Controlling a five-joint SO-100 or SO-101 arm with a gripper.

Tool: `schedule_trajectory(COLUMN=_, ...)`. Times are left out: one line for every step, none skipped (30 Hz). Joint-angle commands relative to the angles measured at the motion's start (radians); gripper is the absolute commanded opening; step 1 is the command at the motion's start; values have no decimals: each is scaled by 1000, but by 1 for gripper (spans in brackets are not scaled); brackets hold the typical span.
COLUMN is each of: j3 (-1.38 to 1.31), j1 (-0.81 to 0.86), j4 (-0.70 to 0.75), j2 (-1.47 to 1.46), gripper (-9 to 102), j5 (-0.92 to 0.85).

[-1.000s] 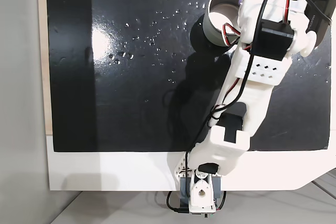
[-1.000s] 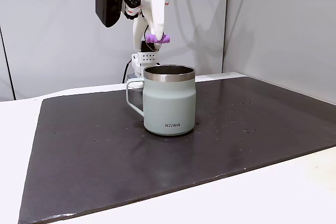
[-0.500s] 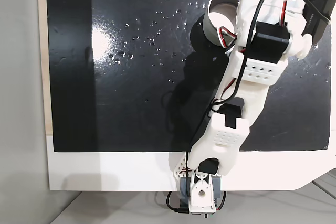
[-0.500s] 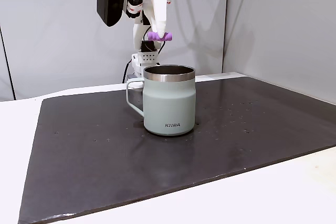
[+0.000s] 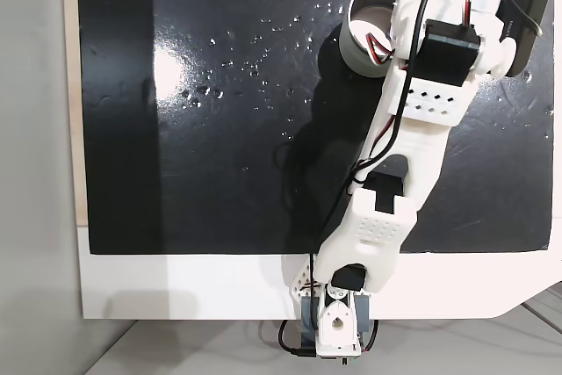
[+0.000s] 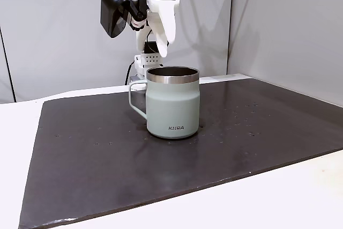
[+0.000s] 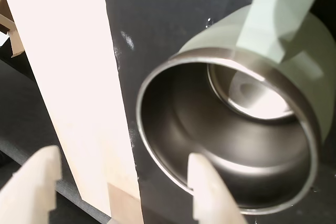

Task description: Grasp a pengrip and put it in the cup.

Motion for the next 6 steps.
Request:
schedule_trajectory(j3=-5, j1=-8, j4=17, j2=86, gripper=31, j5=20)
schedule_trajectory(j3=-5, j1=-8, j4=17, j2=87, gripper=31, j5=20)
schedule_trajectory(j3=-5, j1=-8, j4=17, j2=87, gripper=31, j5=20)
schedule_trajectory(j3=-5, j1=-8, j4=17, j2=87, gripper=31, j5=20)
schedule_trajectory(j3=-5, j1=-8, j4=17, j2=87, gripper=31, j5=20)
schedule_trajectory(j3=-5, j1=-8, j4=17, j2=89, gripper=31, j5=18)
